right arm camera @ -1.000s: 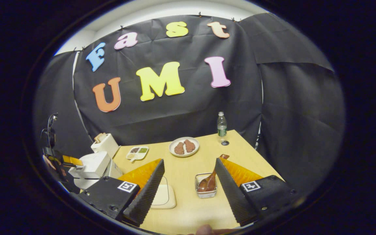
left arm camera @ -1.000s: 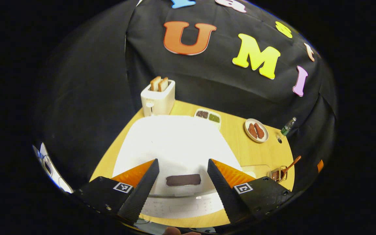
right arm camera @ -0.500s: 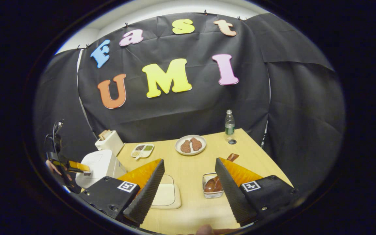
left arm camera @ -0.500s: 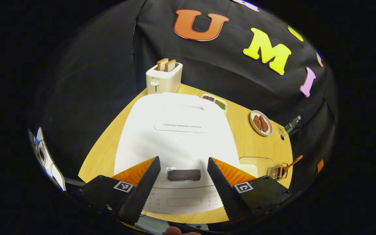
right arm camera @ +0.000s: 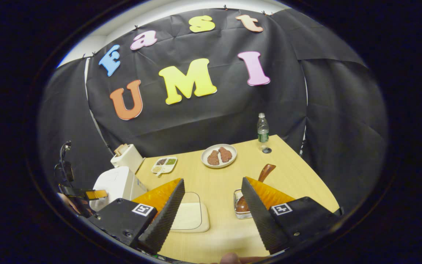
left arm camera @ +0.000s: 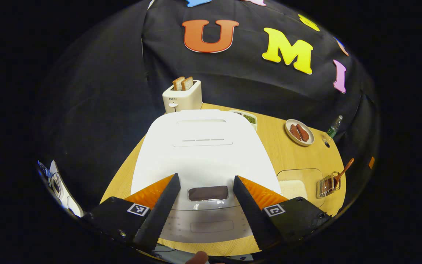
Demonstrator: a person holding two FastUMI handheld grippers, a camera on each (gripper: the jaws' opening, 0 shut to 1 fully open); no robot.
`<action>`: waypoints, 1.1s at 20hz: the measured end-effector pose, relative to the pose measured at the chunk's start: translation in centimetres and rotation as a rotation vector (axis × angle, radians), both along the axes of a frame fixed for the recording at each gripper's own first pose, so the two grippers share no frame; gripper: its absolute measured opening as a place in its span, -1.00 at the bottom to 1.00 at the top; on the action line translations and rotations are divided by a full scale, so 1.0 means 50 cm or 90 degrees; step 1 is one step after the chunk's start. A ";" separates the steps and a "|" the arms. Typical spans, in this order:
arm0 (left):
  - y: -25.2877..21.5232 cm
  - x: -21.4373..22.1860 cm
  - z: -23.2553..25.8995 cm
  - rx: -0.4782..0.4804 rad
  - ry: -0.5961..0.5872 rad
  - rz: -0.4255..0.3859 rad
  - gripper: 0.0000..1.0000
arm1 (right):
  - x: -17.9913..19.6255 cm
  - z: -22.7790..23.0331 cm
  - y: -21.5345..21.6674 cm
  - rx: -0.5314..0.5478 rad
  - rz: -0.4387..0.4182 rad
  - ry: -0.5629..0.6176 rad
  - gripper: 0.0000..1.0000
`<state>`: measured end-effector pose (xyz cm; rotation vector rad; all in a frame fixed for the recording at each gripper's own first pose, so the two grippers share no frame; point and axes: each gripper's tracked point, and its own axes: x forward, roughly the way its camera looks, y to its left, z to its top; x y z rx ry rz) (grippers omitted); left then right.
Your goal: Close the left gripper, press the button to open the rice cooker; take a wooden spoon from the chopstick holder with the right hand, scoop a spoonful of rice and pour it into the rice cooker, then put the wooden spoon back into the chopstick holder.
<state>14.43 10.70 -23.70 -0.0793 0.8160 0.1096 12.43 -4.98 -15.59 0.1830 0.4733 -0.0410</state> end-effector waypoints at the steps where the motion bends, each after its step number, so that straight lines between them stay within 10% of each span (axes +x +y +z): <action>1: 0.000 -0.003 -0.002 0.000 0.004 -0.002 0.98 | 0.000 0.005 0.008 -0.003 0.009 -0.003 1.00; 13: -0.030 0.005 0.044 -0.016 -0.043 -0.003 0.90 | -0.028 0.046 0.044 -0.070 0.046 -0.040 1.00; 22: -0.069 0.009 0.337 0.029 -0.330 -0.060 0.89 | -0.044 0.180 0.086 -0.142 0.025 -0.150 1.00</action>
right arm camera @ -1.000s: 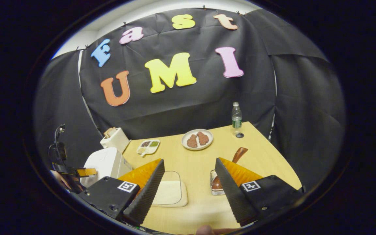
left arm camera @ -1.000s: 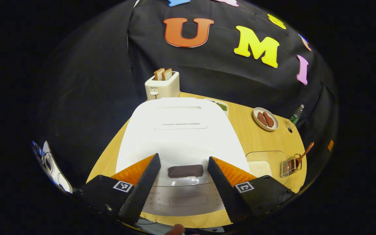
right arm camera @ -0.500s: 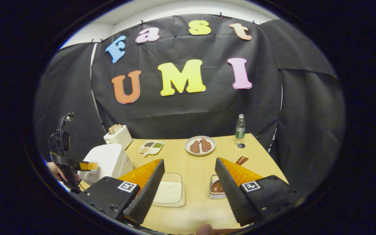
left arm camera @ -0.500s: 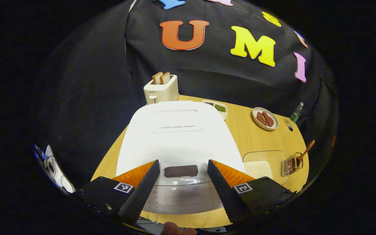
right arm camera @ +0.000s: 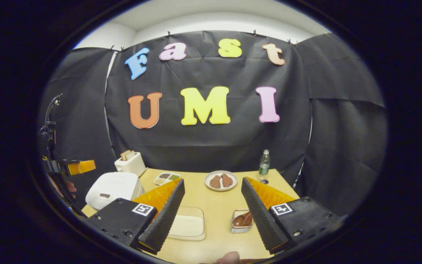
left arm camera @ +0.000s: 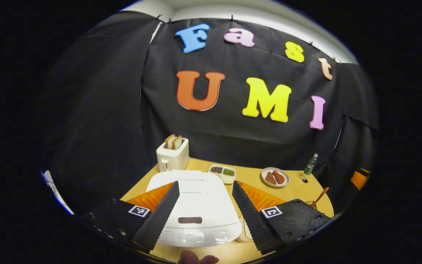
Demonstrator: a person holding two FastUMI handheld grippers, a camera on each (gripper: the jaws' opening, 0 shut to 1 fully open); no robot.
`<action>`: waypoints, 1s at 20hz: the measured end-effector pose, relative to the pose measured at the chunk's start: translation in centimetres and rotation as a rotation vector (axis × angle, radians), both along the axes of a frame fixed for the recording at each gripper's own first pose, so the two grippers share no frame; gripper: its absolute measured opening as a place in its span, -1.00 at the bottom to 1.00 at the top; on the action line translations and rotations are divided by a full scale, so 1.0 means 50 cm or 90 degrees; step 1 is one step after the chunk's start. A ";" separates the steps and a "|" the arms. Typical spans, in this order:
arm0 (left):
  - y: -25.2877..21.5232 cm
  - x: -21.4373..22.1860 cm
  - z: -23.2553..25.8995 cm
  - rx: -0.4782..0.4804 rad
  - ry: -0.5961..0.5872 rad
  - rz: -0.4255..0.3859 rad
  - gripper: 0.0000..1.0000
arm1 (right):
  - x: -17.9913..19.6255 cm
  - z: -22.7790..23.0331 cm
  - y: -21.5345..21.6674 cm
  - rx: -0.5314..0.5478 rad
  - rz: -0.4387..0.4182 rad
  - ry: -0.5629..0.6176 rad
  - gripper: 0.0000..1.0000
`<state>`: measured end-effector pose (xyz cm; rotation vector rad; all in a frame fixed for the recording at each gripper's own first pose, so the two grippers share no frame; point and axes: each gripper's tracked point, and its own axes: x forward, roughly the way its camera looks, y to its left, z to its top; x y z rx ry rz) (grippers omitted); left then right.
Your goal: Close the left gripper, press the button to open the rice cooker; take a wooden spoon from the chopstick holder with the right hand, scoop a spoonful of rice and pour it into the rice cooker, then put the wooden spoon back into the chopstick holder.
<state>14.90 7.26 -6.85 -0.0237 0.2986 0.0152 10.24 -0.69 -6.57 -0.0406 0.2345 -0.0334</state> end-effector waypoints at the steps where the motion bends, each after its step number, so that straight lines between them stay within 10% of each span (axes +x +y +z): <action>1: -0.008 -0.014 0.025 0.022 -0.018 -0.013 0.89 | -0.007 0.014 0.012 -0.010 -0.001 -0.011 1.00; 20: -0.275 -0.387 0.229 -0.011 -0.156 -0.056 0.89 | -0.286 0.163 -0.067 0.027 0.051 -0.144 1.00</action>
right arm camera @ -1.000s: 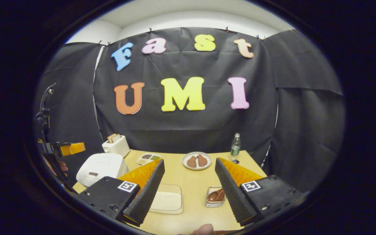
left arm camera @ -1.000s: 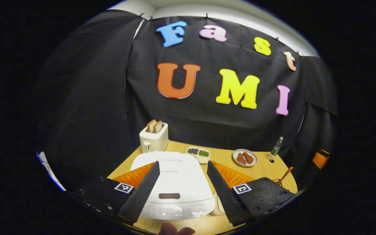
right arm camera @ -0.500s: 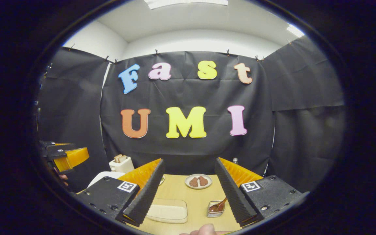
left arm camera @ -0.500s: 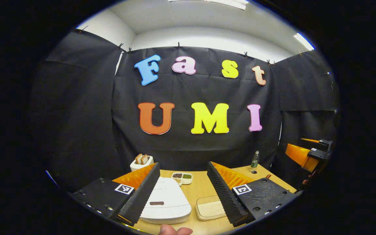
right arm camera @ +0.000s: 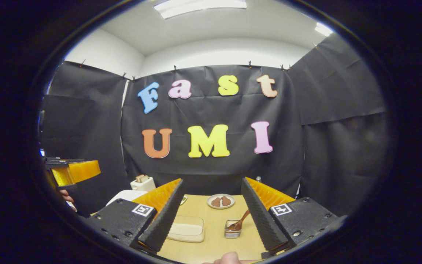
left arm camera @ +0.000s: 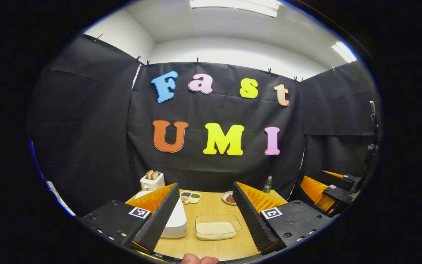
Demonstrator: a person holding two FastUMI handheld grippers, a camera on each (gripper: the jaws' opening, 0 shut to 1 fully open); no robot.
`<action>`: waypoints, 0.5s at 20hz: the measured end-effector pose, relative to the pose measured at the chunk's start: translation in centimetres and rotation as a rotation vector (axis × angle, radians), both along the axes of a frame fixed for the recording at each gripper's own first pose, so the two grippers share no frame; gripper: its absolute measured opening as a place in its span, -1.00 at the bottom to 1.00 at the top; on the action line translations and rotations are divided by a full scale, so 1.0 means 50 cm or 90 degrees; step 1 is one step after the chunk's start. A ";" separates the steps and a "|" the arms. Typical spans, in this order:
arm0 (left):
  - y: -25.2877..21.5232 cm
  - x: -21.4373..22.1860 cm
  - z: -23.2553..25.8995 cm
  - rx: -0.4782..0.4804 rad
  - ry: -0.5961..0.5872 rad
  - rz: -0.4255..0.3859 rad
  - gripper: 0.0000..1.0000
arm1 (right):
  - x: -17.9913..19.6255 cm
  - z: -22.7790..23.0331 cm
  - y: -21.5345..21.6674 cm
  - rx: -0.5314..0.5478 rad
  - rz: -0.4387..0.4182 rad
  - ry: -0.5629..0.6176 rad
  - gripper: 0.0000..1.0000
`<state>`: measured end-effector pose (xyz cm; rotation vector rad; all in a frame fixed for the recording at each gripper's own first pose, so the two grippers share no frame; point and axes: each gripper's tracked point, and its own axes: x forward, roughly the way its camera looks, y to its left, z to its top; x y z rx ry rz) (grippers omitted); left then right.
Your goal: Close the left gripper, press the button to open the rice cooker; take a wooden spoon from the chopstick holder with the right hand, scoop a spoonful of rice and pour it into the rice cooker, then put the wooden spoon back into the chopstick holder.
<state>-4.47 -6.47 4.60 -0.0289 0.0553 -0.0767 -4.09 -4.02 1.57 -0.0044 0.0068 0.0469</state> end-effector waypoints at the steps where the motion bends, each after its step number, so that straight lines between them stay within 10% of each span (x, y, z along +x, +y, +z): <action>1: -0.002 -0.015 0.000 0.002 -0.003 0.008 0.89 | -0.014 -0.006 -0.006 -0.002 0.005 0.002 0.97; 10: -0.042 -0.049 -0.008 0.016 -0.010 0.004 0.89 | -0.064 -0.022 -0.045 0.003 -0.004 0.025 0.99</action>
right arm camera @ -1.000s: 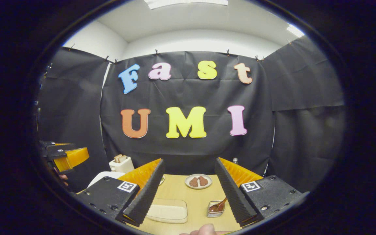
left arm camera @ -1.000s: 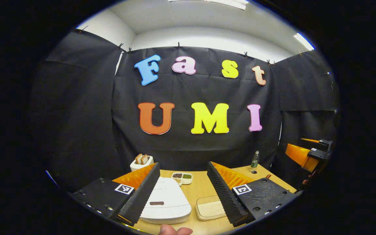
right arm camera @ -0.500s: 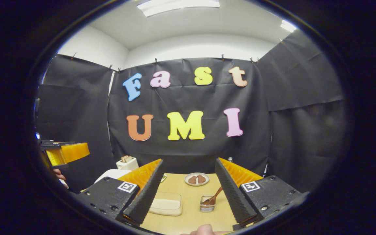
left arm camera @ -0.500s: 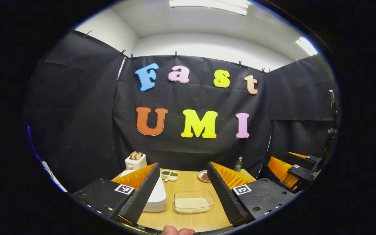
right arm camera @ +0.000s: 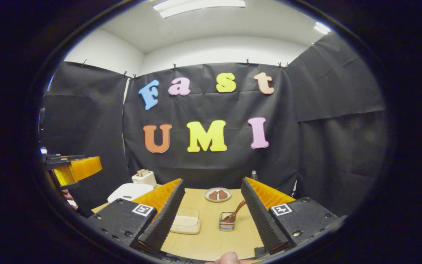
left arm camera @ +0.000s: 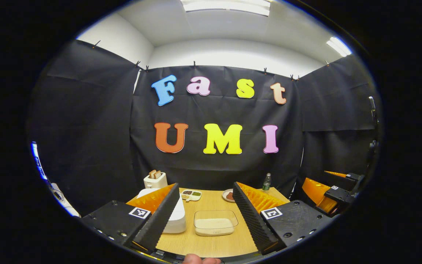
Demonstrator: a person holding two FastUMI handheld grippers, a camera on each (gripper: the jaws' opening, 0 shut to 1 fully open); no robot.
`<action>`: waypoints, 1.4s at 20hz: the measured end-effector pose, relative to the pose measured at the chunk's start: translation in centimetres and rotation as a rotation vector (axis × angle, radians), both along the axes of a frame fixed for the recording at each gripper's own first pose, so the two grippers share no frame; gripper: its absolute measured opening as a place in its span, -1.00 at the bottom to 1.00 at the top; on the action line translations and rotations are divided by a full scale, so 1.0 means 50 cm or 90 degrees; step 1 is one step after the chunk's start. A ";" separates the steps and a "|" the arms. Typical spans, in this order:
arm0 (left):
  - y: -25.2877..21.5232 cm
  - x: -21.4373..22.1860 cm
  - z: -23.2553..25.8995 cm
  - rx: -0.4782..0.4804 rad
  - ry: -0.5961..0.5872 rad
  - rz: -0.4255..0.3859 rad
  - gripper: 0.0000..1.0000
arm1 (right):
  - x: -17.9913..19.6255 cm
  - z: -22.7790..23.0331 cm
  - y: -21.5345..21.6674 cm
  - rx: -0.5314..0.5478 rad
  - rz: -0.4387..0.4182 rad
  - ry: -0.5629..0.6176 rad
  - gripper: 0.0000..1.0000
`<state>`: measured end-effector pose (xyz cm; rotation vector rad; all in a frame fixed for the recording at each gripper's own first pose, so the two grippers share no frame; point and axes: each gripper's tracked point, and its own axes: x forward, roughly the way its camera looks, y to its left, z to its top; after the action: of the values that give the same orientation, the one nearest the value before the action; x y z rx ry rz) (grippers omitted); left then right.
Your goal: Close the left gripper, press the button to open the rice cooker; take a wooden spoon from the chopstick holder with the right hand, scoop a spoonful of rice and pour it into the rice cooker, then put the wooden spoon back into the chopstick holder.
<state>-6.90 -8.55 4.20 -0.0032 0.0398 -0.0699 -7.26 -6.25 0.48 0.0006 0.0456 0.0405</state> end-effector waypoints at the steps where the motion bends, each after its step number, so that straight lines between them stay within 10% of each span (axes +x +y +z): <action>1: 0.006 0.004 0.000 0.000 -0.004 0.004 0.88 | 0.002 -0.002 0.003 -0.002 0.002 0.003 0.97; 28: 0.054 0.070 -0.003 0.019 -0.028 -0.047 0.89 | 0.042 -0.022 0.046 0.003 -0.048 0.041 1.00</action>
<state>-3.39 -5.84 4.03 0.0301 -0.0035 -0.1428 -5.14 -3.93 -0.64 0.0087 0.1093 -0.0341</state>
